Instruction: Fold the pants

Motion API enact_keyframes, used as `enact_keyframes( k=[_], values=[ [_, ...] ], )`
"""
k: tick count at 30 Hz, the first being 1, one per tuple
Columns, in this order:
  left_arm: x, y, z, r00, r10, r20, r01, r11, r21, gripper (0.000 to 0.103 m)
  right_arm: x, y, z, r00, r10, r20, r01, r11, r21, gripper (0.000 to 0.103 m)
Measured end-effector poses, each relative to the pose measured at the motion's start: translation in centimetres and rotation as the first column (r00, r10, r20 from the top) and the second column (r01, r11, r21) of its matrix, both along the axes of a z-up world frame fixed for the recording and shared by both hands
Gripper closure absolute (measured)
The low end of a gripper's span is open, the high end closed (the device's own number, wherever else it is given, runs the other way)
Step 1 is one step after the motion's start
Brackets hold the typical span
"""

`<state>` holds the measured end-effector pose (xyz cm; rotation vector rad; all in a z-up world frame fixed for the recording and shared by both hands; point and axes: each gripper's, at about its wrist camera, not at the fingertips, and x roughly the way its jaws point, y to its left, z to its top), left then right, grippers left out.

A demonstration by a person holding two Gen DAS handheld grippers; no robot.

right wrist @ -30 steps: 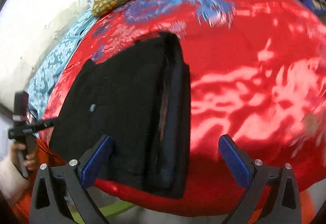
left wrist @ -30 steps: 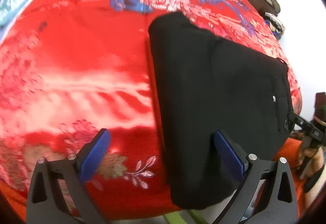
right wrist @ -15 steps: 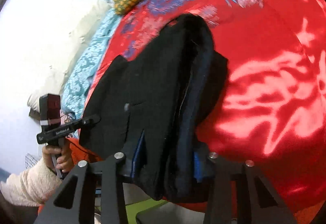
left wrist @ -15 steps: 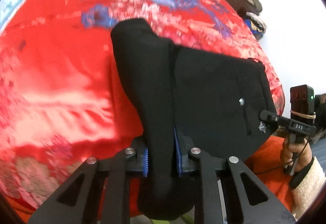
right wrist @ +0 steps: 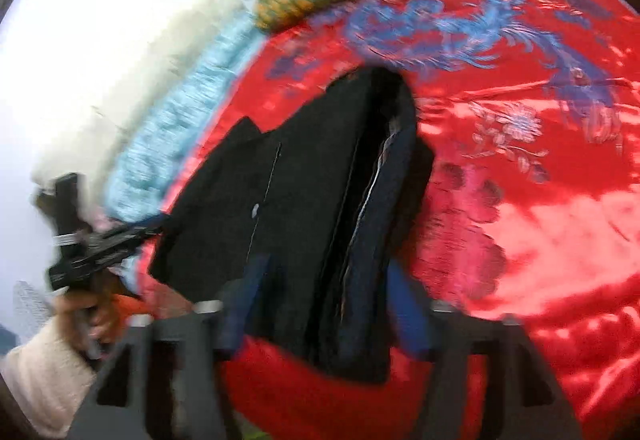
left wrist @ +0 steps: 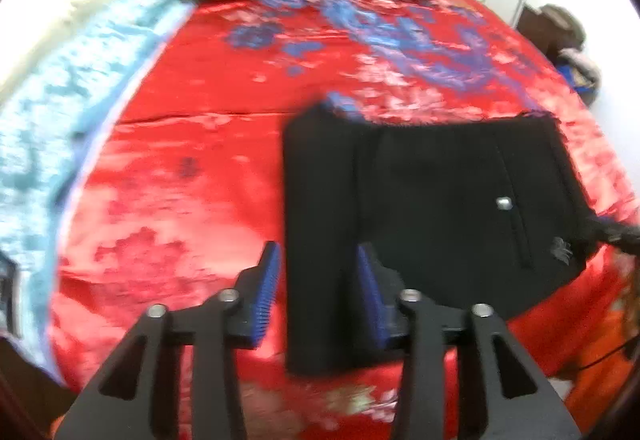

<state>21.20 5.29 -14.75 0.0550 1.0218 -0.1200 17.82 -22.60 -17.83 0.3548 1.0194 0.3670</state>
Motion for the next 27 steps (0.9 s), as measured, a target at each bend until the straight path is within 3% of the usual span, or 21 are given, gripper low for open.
enact_keyframes(
  k=[1, 5, 7, 8, 10, 12, 16, 20, 27],
  values=[
    [-1.0, 0.3, 0.5, 1.000, 0.009, 0.025, -0.010, 1.000, 0.013, 0.038, -0.5, 0.0, 0.3, 1.000, -0.002, 0.012, 0.003, 1.000, -0.026, 0.001],
    [-5.9, 0.3, 3.7, 0.990, 0.021, 0.141, -0.030, 0.998, 0.062, 0.019, -3.8, -0.1, 2.2, 0.999, -0.024, 0.039, 0.031, 0.982, -0.185, 0.000],
    [-8.2, -0.3, 5.7, 0.981, 0.018, 0.195, -0.035, 0.996, 0.083, 0.004, -6.1, 1.2, 4.2, 0.997, -0.046, 0.067, 0.066, 0.942, -0.328, 0.000],
    [-9.4, -0.9, 6.9, 0.973, 0.018, 0.230, -0.042, 0.994, 0.098, 0.002, -7.2, 1.7, 5.3, 0.994, -0.058, 0.087, 0.087, 0.923, -0.376, 0.000],
    [-12.0, -1.9, 9.2, 0.965, 0.006, 0.263, -0.044, 0.990, 0.137, 0.002, -10.2, 3.1, 8.1, 0.985, -0.065, 0.159, 0.125, 0.907, -0.402, 0.000],
    [-13.4, -2.6, 10.6, 0.971, -0.001, 0.240, -0.035, 0.989, 0.143, 0.002, -12.9, 4.8, 10.8, 0.976, -0.092, 0.199, 0.167, 0.900, -0.404, 0.000],
    [-16.4, -2.6, 12.7, 0.976, 0.084, 0.202, -0.102, 0.991, 0.081, 0.002, -16.8, 7.3, 14.1, 0.960, -0.108, 0.259, 0.213, 0.882, -0.421, 0.000],
    [-17.4, -2.9, 13.2, 0.987, 0.071, 0.145, -0.078, 0.996, 0.044, 0.002, -19.0, 9.4, 15.1, 0.954, -0.105, 0.280, 0.229, 0.858, -0.459, 0.000],
    [-18.5, -3.2, 13.0, 0.985, 0.083, 0.153, -0.098, 0.991, 0.096, 0.002, -20.6, 10.7, 15.1, 0.963, -0.112, 0.244, 0.218, 0.859, -0.463, 0.000]
  ],
)
